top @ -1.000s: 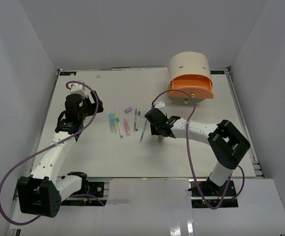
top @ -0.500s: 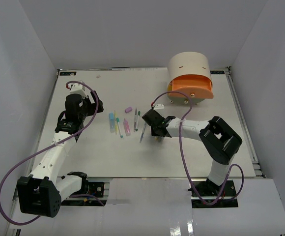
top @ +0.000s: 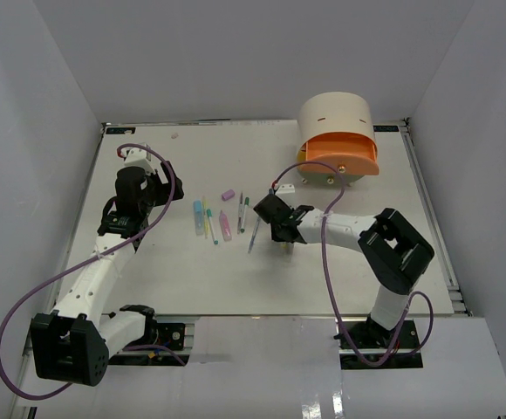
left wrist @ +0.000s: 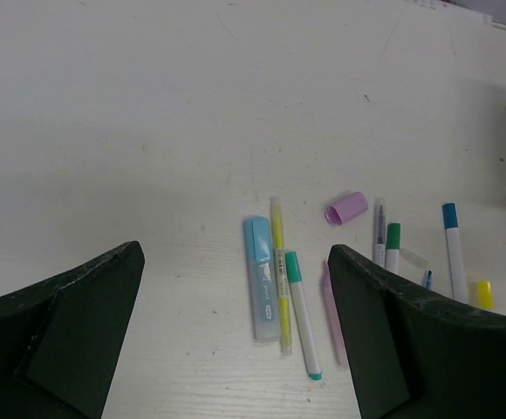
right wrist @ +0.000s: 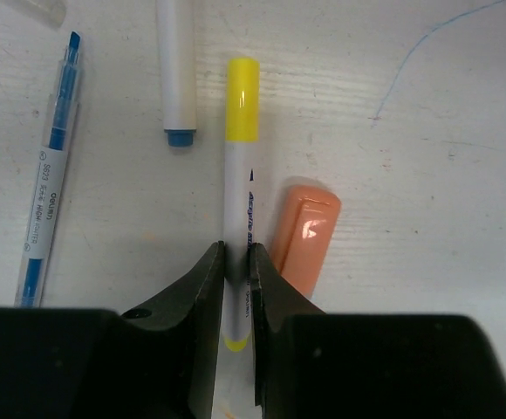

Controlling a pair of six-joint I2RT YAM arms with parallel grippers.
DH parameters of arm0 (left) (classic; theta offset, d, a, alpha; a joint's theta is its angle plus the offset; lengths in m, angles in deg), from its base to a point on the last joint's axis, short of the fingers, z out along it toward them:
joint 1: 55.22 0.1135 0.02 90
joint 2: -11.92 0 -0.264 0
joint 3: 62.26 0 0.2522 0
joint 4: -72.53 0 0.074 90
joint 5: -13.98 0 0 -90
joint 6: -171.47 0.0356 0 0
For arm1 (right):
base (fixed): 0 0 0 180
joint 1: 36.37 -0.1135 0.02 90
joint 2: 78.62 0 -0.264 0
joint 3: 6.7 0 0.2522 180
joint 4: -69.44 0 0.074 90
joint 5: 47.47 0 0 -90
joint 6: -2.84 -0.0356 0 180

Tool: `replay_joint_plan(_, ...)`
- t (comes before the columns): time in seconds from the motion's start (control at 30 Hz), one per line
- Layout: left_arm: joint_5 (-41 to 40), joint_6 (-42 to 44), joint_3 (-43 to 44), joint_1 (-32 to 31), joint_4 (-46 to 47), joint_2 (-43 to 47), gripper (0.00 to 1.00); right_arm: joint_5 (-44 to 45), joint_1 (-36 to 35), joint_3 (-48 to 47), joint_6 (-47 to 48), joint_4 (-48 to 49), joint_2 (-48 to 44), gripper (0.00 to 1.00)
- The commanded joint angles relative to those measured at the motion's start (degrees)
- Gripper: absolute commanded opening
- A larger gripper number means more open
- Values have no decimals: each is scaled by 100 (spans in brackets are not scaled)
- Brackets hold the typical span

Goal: Sort the stationery into containers
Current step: Pick up the pen from the center of the board, then place the pen in the drawer.

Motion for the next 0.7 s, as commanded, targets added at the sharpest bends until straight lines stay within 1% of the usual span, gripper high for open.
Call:
replay_joint_plan(0.0, 91, -43, 80, 14, 7, 37, 98, 362, 5, -259, 27, -311, -573, 9)
replay_joint_plan(0.13, 91, -43, 80, 14, 7, 37, 98, 240, -4, -382, 510, -250, -1283, 8)
replay_joint_plan(0.2, 91, -43, 80, 14, 7, 28, 98, 196, 5, -531, 1027, -189, -1539, 8)
replay_joint_plan(0.3, 91, -34, 80, 23, 7, 28, 98, 231, 57, -855, 2178, -145, -1987, 8)
replay_joint_plan(0.33, 100, -25, 80, 23, 7, 28, 98, 91, 119, -953, 2512, -110, -2189, 8)
replay_joint_plan(0.37, 100, -34, 80, 23, 7, 28, 98, 64, 180, -1049, 3194, -83, -2278, 8)
replay_joint_plan(0.4, 100, -34, 80, 23, 15, 37, 98, 64, 251, -1137, 3583, -40, -2374, 8)
replay_joint_plan(0.47, 108, -34, 72, 23, 7, 37, 98, -137, 523, -1200, 4506, 346, -2656, 8)
replay_joint_plan(0.5, 108, -34, 80, 23, 7, 46, 98, -260, 793, -1243, 5258, 382, -2778, 8)
replay_joint_plan(0.57, 100, -34, 80, 23, 15, 37, 98, -620, 1111, -1384, 5852, 470, -2876, 8)
replay_joint_plan(0.6, 100, -34, 80, 14, 15, 28, 98, -796, 1452, -1393, 6316, 523, -2981, 8)
replay_joint_plan(0.63, 91, -34, 80, 23, 15, 19, 98, -1363, 1612, -1393, 6529, 549, -3034, 8)
replay_joint_plan(0.67, 100, -25, 80, 14, 7, 11, 98, -1717, 1753, -1376, 6714, 637, -3087, 8)
